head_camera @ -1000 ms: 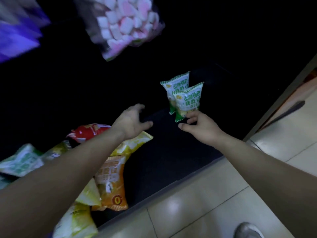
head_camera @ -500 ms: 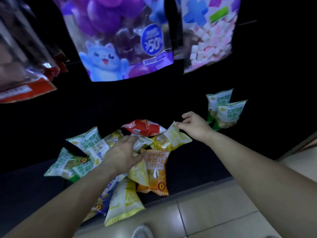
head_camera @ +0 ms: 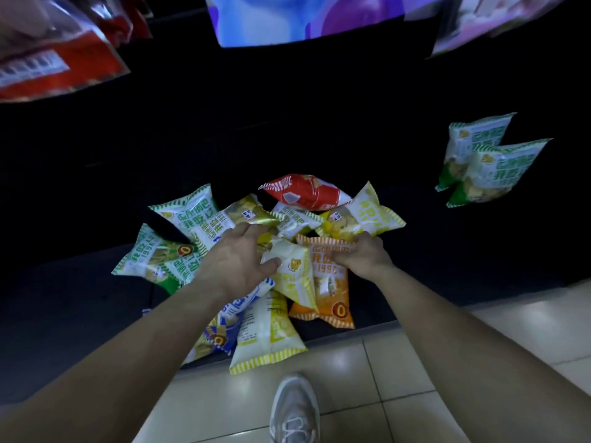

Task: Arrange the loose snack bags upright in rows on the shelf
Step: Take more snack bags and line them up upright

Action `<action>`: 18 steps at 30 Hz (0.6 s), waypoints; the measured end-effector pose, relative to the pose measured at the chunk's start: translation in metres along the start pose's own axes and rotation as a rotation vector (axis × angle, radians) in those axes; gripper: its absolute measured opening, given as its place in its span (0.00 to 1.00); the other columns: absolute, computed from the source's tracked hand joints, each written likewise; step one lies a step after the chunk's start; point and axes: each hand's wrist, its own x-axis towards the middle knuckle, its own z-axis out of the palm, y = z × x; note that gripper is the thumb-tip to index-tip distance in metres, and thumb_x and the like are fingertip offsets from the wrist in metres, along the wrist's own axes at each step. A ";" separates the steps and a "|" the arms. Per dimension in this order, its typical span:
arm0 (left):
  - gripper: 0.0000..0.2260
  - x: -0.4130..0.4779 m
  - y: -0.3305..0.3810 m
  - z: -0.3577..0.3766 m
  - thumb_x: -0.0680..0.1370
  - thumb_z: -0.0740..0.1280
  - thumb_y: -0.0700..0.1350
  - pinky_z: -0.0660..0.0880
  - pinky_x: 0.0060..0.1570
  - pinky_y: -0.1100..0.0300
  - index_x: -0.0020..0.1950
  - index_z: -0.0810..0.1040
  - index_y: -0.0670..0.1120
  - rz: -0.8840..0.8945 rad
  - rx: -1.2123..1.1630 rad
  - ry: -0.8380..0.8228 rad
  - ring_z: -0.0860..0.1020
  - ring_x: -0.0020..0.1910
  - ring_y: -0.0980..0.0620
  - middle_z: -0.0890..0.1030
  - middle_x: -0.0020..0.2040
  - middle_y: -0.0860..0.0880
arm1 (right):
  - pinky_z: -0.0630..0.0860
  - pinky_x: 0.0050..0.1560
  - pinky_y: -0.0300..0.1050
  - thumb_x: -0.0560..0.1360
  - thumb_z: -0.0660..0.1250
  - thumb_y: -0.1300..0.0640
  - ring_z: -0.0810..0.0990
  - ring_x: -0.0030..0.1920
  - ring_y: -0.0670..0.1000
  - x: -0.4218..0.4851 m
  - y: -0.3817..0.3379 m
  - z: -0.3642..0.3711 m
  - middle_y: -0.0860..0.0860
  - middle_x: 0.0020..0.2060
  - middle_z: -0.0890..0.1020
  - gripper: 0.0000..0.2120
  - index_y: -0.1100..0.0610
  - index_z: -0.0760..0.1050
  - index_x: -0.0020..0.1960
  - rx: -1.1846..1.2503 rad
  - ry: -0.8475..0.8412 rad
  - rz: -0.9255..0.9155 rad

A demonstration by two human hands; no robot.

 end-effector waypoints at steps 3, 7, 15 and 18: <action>0.32 0.001 0.004 0.002 0.77 0.65 0.61 0.70 0.63 0.50 0.77 0.61 0.52 0.003 -0.017 0.004 0.65 0.72 0.47 0.65 0.74 0.51 | 0.77 0.47 0.45 0.69 0.77 0.43 0.80 0.51 0.51 0.001 0.006 0.013 0.51 0.56 0.78 0.32 0.54 0.63 0.61 0.159 0.017 0.004; 0.30 0.001 0.011 0.003 0.78 0.65 0.61 0.69 0.63 0.52 0.76 0.62 0.52 0.021 -0.013 0.015 0.64 0.72 0.49 0.65 0.74 0.51 | 0.77 0.45 0.47 0.69 0.79 0.48 0.79 0.53 0.50 -0.001 0.003 0.011 0.49 0.54 0.78 0.36 0.54 0.58 0.64 0.271 -0.049 0.009; 0.30 0.000 0.020 -0.001 0.77 0.66 0.60 0.71 0.64 0.51 0.76 0.63 0.52 0.033 -0.027 0.034 0.65 0.71 0.48 0.67 0.72 0.51 | 0.76 0.45 0.41 0.66 0.82 0.55 0.79 0.51 0.48 -0.019 -0.010 -0.002 0.47 0.50 0.79 0.33 0.52 0.65 0.62 0.230 -0.023 -0.142; 0.29 -0.002 0.027 -0.008 0.78 0.66 0.59 0.69 0.64 0.51 0.76 0.63 0.51 0.041 -0.034 0.035 0.65 0.72 0.47 0.66 0.73 0.50 | 0.76 0.43 0.39 0.64 0.83 0.55 0.81 0.49 0.46 -0.030 -0.027 -0.035 0.45 0.47 0.82 0.27 0.52 0.72 0.56 0.121 0.031 -0.261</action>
